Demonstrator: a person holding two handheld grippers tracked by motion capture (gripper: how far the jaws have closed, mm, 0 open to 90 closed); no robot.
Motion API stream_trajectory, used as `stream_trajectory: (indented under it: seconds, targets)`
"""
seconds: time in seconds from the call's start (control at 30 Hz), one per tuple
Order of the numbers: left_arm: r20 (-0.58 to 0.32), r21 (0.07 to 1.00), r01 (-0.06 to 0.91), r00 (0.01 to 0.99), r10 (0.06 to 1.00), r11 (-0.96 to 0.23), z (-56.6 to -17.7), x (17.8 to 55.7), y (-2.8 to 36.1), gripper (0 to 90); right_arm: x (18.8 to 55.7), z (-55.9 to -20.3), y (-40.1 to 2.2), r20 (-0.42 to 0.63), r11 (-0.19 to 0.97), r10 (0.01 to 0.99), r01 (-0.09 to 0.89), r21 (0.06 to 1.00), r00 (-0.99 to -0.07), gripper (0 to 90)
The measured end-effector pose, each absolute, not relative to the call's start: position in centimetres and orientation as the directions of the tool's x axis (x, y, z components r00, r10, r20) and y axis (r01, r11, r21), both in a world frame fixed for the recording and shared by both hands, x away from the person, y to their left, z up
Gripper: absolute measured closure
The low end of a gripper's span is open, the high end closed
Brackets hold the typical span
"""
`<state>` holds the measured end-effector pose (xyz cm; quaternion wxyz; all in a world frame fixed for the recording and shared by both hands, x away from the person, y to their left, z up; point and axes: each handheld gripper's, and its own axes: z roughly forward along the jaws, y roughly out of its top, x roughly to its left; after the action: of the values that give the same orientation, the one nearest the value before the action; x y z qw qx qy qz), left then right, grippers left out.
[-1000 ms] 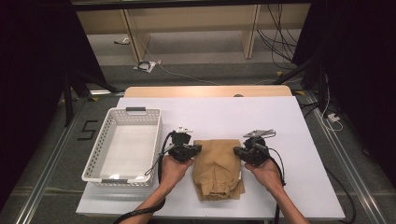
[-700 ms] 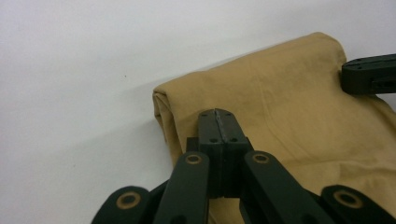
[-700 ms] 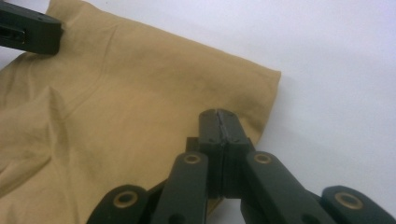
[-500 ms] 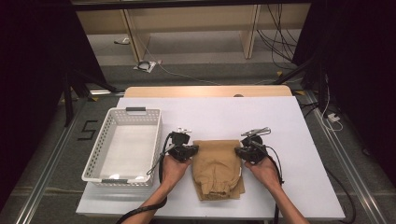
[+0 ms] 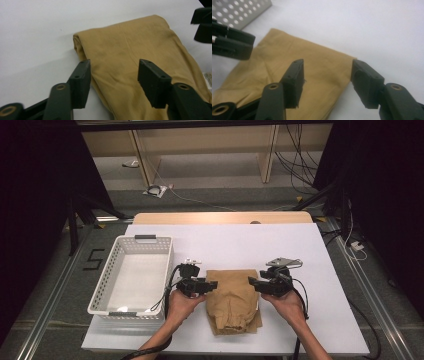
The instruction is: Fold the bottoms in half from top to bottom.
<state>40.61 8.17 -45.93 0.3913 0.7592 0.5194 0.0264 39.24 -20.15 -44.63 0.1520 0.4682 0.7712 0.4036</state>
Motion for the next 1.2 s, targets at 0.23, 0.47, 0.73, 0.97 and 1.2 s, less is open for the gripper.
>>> stream_trajectory:
  seconds: [0.23, 0.47, 0.73, 0.97, 1.2]
  targets:
    - [-0.419, 0.614, 0.777, 0.472, 0.775, -0.141, -45.4, 39.4, 8.4, 29.9, 38.2, -43.5, -20.1, 0.163, 0.2, 0.838, 0.571, 0.796, -0.52, 37.3]
    - [-0.426, 0.614, 0.777, 0.478, 0.768, -0.143, -45.2, 38.8, 8.6, 23.9, 36.8, -42.9, -19.8, 0.176, 0.179, 0.82, 0.536, 0.825, -0.545, 33.9]
    - [-0.429, 0.61, 0.778, 0.482, 0.764, -0.148, -45.1, 38.2, 8.9, 22.7, 35.5, -42.6, -19.4, 0.182, 0.165, 0.801, 0.503, 0.849, -0.57, 30.7]
    - [-0.435, 0.598, 0.786, 0.482, 0.761, -0.156, -45.3, 37.8, 8.8, 21.2, 34.5, -42.5, -19.5, 0.188, 0.146, 0.794, 0.482, 0.864, -0.578, 28.3]
    - [-0.439, 0.588, 0.793, 0.478, 0.761, -0.16, -45.3, 37.5, 8.8, 20.7, 33.5, -42.4, -20.1, 0.19, 0.137, 0.789, 0.469, 0.872, -0.584, 26.2]
